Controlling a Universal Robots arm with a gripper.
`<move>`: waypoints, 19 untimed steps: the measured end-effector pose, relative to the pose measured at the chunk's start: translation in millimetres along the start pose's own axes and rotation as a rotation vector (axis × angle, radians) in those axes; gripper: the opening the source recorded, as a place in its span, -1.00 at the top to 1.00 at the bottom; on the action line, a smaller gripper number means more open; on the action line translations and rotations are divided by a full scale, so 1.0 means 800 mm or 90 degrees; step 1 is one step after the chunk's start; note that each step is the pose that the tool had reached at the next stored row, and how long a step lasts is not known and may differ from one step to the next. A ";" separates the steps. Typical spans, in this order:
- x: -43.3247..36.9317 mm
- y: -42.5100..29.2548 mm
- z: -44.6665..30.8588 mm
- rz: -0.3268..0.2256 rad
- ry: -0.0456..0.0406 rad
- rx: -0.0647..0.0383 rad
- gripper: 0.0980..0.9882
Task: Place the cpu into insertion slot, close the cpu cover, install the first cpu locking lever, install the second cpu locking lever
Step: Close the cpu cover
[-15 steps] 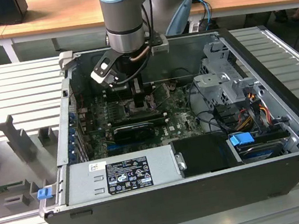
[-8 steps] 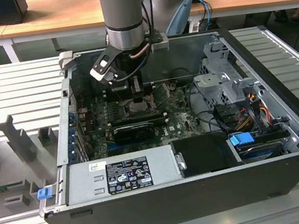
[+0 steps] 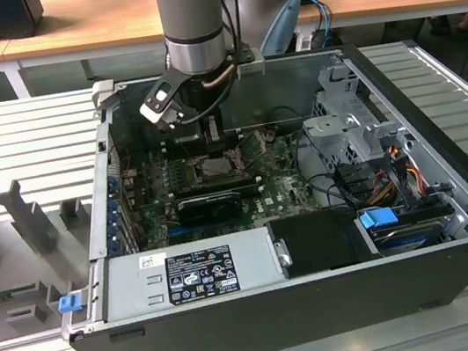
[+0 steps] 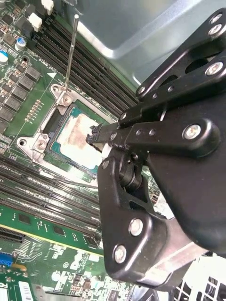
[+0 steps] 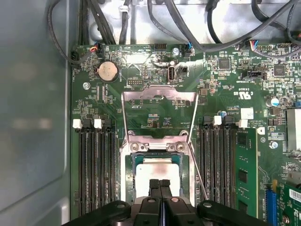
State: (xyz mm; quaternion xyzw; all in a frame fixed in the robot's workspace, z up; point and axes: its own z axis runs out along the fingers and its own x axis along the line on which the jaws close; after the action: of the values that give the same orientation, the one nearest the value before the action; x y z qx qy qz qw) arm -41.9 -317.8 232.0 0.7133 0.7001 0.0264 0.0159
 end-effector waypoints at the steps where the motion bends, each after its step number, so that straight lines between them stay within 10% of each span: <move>1: 0.000 0.0004 -0.0015 0.000 0.0001 0.001 0.98; 19: -0.003 0.0222 -0.0139 0.001 0.0014 0.003 0.98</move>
State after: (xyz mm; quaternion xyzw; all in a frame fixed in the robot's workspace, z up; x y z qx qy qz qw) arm -24.8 -320.4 244.1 0.7140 0.6995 0.0253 0.0132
